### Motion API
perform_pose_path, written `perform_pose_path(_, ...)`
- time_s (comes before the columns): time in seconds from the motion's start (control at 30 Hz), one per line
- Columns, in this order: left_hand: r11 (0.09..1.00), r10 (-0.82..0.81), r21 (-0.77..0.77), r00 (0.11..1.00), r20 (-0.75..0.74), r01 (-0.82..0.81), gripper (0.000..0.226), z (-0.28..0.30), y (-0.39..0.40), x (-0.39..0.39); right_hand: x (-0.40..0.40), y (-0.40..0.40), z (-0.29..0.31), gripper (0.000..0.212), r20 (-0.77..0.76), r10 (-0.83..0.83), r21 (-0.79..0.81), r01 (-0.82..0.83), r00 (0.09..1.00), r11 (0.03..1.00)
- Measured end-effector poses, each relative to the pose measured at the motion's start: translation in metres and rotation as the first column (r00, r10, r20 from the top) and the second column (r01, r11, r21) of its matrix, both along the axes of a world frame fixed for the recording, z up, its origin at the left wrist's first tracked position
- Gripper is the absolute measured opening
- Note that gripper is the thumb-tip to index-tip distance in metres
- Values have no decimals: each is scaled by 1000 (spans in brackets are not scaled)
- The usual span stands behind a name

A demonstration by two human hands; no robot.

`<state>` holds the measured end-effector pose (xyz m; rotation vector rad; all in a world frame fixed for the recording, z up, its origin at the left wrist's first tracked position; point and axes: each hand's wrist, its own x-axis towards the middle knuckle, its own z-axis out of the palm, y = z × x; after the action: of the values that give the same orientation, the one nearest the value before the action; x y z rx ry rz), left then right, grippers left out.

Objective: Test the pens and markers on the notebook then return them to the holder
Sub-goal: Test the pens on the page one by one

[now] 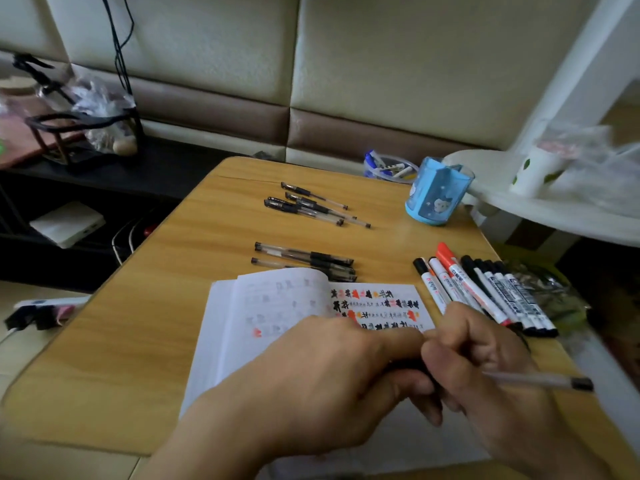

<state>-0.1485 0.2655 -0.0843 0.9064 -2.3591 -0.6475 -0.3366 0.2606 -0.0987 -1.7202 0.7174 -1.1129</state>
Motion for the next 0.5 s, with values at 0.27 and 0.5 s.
perform_pose_path(0.27,971,236,4,962,140,-238,40,-8,-3,14,-7,-6,-7,35,90,-91,152,77,992,985)
perform_pose_path(0.5,894,417,68,879,229,-442,29,-14,-7,18,4,-16,-37,38,-244,-278,58,300,929,952)
